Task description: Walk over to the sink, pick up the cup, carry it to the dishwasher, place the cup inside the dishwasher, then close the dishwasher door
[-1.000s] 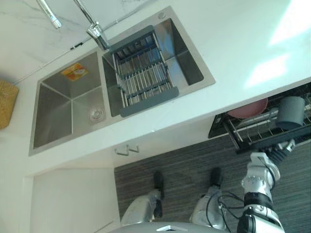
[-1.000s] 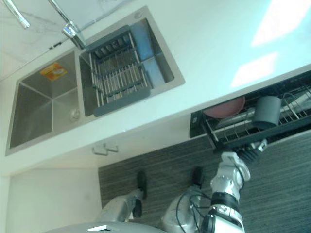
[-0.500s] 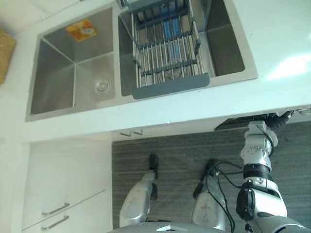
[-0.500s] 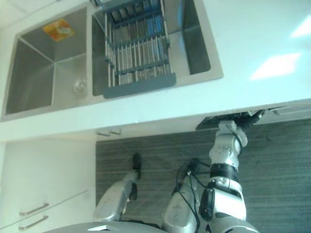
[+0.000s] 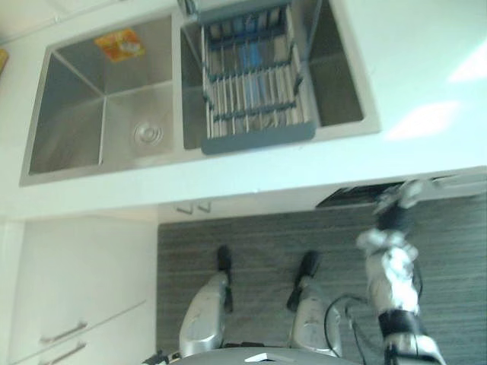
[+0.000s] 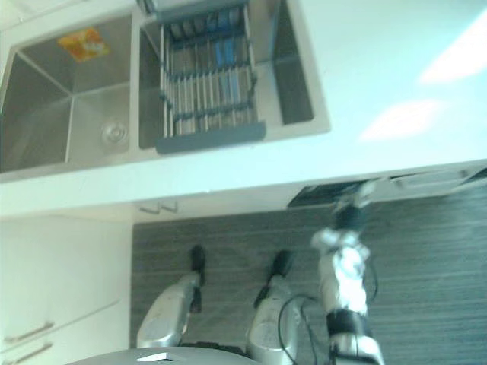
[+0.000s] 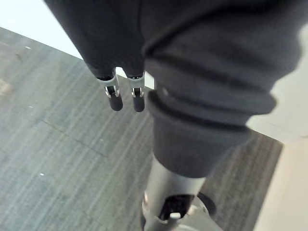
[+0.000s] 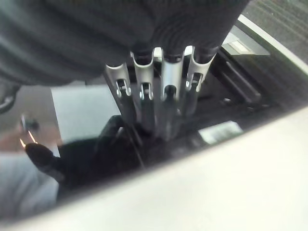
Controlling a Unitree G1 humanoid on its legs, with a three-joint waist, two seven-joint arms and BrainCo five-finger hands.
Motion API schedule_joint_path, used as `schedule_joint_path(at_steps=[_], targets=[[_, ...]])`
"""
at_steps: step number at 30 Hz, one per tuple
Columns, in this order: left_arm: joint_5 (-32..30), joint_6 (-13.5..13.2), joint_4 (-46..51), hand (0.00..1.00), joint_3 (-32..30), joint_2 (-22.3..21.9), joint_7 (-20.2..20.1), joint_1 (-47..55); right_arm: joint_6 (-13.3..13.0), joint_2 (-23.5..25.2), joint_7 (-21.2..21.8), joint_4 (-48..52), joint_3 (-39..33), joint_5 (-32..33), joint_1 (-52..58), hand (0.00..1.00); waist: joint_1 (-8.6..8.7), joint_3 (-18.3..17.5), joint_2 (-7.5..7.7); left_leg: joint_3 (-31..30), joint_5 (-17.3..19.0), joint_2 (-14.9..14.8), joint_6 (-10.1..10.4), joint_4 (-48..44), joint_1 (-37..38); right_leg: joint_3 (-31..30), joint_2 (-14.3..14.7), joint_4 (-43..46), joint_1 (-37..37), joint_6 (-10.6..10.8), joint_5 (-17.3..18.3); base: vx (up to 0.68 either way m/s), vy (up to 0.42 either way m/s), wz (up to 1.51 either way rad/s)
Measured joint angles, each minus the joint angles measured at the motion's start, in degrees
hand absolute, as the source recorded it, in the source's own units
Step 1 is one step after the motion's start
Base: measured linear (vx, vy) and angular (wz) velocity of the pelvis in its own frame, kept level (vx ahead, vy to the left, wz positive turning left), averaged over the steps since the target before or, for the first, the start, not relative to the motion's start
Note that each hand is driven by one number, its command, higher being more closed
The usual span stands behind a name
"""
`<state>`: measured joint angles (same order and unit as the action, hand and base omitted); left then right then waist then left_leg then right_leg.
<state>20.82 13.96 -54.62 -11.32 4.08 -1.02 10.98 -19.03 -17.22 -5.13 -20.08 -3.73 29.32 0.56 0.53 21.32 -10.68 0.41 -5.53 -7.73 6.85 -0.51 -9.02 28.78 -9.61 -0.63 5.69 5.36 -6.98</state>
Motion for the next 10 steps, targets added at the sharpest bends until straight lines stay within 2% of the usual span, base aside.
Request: schedule_joint_path(at_steps=[1, 3, 5, 8, 10], targets=[[0.28, -0.62, 0.07, 0.0, 0.0, 0.34, 0.15, 0.0, -0.08, 1.72, 0.57, -0.59, 1.83, -1.34, 2.34, 0.0, -0.03, -1.3, 0.89, 0.05, -0.02, -0.18, 0.04, 0.74, 0.59, 0.03, 0.31, -0.55, -0.53, 0.01, -0.01, 0.19, -0.07, 0.01], [0.19, -3.19, 1.26, 0.0, 0.07, 0.63, 1.8, 0.02, 0.43, 8.85, 2.63, -7.0, 5.86, -4.13, 7.91, 0.0, -0.11, -4.83, 3.7, 1.59, 0.0, -0.67, 0.31, 3.26, 3.92, -0.59, 0.92, -1.73, -2.71, 0.0, -0.05, 0.16, -0.045, -0.15], [0.28, -3.2, 1.14, 0.0, 0.04, 0.61, 3.19, 1.56, 1.75, 12.56, 3.95, -14.74, 5.93, -4.29, 9.81, 0.0, -0.13, -6.96, 4.85, 3.32, 0.47, -0.58, 0.48, 4.87, 6.71, -1.77, 0.99, -2.77, -4.52, 0.26, -0.25, 0.12, -0.009, -0.3], [0.32, -2.46, 0.91, 0.0, 0.21, 0.44, 3.8, 2.37, 1.97, 12.25, 5.12, -21.14, 4.43, -3.84, 8.51, 0.0, -0.15, -8.55, 5.7, 4.96, 1.14, -0.25, 0.18, 4.93, 9.31, -3.03, 0.87, -4.0, -6.65, 0.78, -0.9, 0.14, 0.014, -0.25], [0.34, -1.4, -0.24, 0.0, 0.47, 0.29, 3.98, 2.58, 2.54, 11.8, 5.16, -27.04, 1.9, -6.19, 7.43, 0.0, -0.17, -9.85, 6.06, 5.9, 1.94, -0.21, 0.24, 5.01, 11.9, -3.0, 0.75, -4.01, -9.06, 0.99, -0.55, 0.09, 0.006, -0.08]])
